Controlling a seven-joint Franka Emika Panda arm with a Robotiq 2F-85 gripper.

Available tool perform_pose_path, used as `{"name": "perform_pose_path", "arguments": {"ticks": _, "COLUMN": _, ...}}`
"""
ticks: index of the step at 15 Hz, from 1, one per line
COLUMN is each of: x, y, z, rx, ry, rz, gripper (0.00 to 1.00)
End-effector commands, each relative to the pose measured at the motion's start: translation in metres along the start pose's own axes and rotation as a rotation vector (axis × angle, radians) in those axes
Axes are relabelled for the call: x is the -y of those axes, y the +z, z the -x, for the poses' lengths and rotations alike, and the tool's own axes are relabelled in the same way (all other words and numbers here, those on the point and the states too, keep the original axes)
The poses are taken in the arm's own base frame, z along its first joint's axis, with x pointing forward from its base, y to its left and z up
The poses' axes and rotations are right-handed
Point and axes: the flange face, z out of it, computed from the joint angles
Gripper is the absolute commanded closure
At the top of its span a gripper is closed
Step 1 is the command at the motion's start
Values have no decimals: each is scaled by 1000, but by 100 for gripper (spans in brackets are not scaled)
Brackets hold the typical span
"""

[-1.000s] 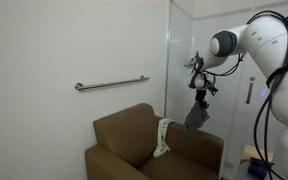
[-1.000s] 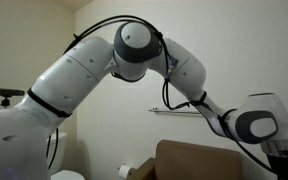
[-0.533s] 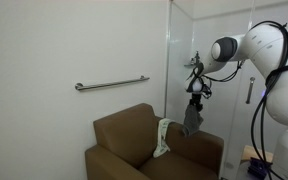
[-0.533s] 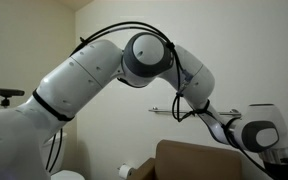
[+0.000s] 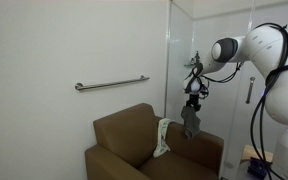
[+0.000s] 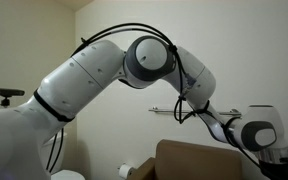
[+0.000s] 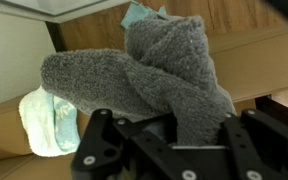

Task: Move the blue and grey towels to the right armrest of the sofa

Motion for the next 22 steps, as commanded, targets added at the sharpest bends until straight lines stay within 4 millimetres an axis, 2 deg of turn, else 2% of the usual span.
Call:
{"name": "perform_pose_path", "arguments": {"ticks": 1, "x": 4, "y": -8, "z": 9, "rx": -35, "ry": -130, "rz": -29, "gripper": 97}}
{"name": "perform_pose_path", "arguments": {"ticks": 11, "x": 6, "y": -11, "z": 5, "rx": -38, "ry": -375, "rz": -63, "gripper": 97}}
{"name": "perform_pose_path", "arguments": {"ticks": 12, "x": 6, "y": -12, "z": 5, "rx": -18, "ry": -362, "rz": -49, "gripper": 98}}
{"name": "perform_pose_path", "arguments": {"ticks": 13, "x": 3, "y": -1, "z": 4, "rx": -49, "ry": -321, "rz": -60, "gripper": 97}}
{"name": "perform_pose_path", "arguments": {"ticks": 17, "x": 2, "y": -2, "z": 4, "rx": -42, "ry": -327, "rz": -60, "gripper": 98}}
{"name": "perform_pose_path", "arguments": {"ticks": 22, "x": -13, "y": 4, "z": -42, "rx": 10, "ry": -392, "rz": -86, "gripper": 97}}
